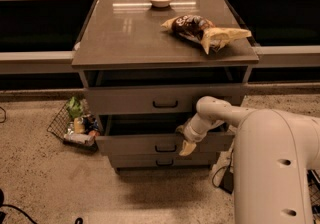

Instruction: Open middle drawer

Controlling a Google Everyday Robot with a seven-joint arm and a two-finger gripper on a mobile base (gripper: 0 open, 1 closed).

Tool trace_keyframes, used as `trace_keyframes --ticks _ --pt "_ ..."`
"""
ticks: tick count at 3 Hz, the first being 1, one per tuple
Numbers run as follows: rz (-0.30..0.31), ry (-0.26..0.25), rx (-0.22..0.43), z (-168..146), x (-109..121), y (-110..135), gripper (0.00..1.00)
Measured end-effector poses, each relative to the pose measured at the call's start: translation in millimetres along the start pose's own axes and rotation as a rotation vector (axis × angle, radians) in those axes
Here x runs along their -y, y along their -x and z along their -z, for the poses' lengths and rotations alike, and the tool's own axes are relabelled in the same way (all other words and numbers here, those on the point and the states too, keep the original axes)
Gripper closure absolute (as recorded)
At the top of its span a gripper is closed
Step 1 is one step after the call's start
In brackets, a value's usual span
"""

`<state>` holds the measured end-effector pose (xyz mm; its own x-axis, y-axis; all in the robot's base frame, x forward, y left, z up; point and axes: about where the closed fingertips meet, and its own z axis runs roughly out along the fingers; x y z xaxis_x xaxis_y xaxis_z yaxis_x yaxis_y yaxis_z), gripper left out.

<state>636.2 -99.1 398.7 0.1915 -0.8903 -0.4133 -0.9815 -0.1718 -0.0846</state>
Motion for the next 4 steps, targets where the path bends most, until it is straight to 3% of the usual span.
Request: trace_keyframes --ticks 2,3,4 --pt "0.000 0.014 0.015 4.1 -7.3 5.5 0.87" --pt "-0.001 0.048 0.044 5.2 -27.6 12.3 1.00" --pt "-0.001 0.048 0.044 4.4 -27.0 11.9 0.82"
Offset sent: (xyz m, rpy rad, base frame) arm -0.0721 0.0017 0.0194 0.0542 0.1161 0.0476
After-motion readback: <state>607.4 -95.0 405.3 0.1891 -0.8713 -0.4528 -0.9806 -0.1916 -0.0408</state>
